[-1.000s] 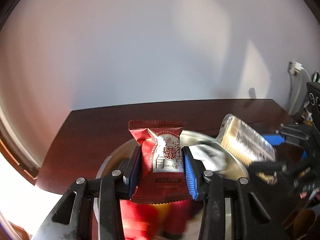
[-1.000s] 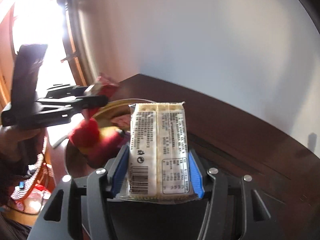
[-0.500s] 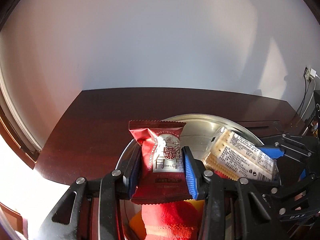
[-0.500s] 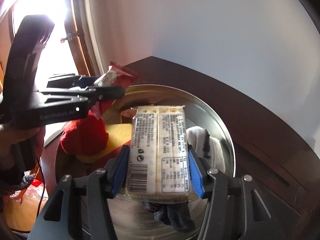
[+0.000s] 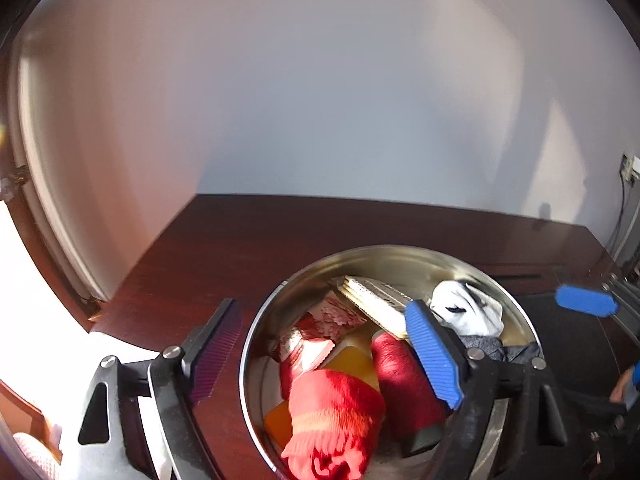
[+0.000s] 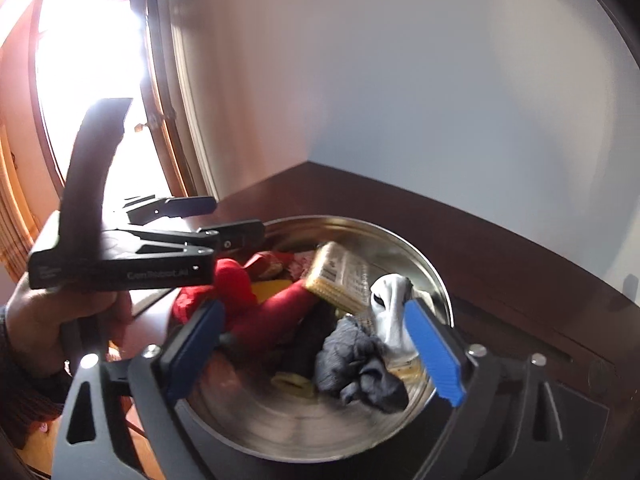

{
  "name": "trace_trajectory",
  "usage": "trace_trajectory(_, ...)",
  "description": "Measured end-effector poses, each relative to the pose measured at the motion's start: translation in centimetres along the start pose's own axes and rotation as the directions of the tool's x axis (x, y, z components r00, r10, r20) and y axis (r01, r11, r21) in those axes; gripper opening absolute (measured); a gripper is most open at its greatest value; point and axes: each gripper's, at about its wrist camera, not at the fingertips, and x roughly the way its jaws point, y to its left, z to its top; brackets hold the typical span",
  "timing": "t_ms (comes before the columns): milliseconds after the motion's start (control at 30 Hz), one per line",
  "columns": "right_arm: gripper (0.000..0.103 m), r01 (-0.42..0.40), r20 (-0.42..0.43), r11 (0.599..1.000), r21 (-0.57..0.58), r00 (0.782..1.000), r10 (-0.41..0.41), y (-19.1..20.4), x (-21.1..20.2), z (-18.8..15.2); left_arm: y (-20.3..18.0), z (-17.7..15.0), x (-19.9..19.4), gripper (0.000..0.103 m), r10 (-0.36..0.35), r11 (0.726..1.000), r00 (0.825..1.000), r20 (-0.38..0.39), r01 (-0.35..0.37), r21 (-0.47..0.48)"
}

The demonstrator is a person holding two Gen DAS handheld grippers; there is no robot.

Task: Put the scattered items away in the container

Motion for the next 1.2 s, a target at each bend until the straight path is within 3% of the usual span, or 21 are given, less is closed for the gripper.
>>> trace_trajectory(200, 0.100, 0.002, 0.022, 1.000, 0.000, 1.000, -0.002, 0.9, -2.6, -0.6, -0.2, -0.3, -2.4, 0.095, 0.081, 0.996, 0.996, 0.037, -0.079, -0.041)
trace_trajectory(400, 0.100, -0.002, 0.047, 1.000, 0.004, 0.999, 0.002, 1.1, -3.7, -1.5, -0.9, -0.6, -5.7, 0.102, 0.191, 0.981, 0.977, 0.094, -0.188, -0.041)
trace_trajectory(633, 0.102, 0.003, 0.077, 1.000, -0.028, 0.997, -0.001, 2.7, -7.9, -1.7, -0.5, -0.7, -8.7, 0.102, 0.231, 0.972, 0.960, 0.157, -0.221, -0.077)
trace_trajectory(933, 0.103, -0.010, 0.087, 0.999, -0.051, 0.996, 0.015, 3.6, -9.2, -2.2, 0.8, -0.6, -10.3, 0.102, 0.281, 0.958, 0.941, 0.189, -0.262, -0.118)
trace_trajectory(1200, 0.103, -0.021, 0.082, 0.999, -0.045, 0.996, 0.025, 3.6, -9.2, -2.6, 0.6, -0.2, -10.1, 0.102, 0.273, 0.961, 0.944, 0.185, -0.257, -0.105)
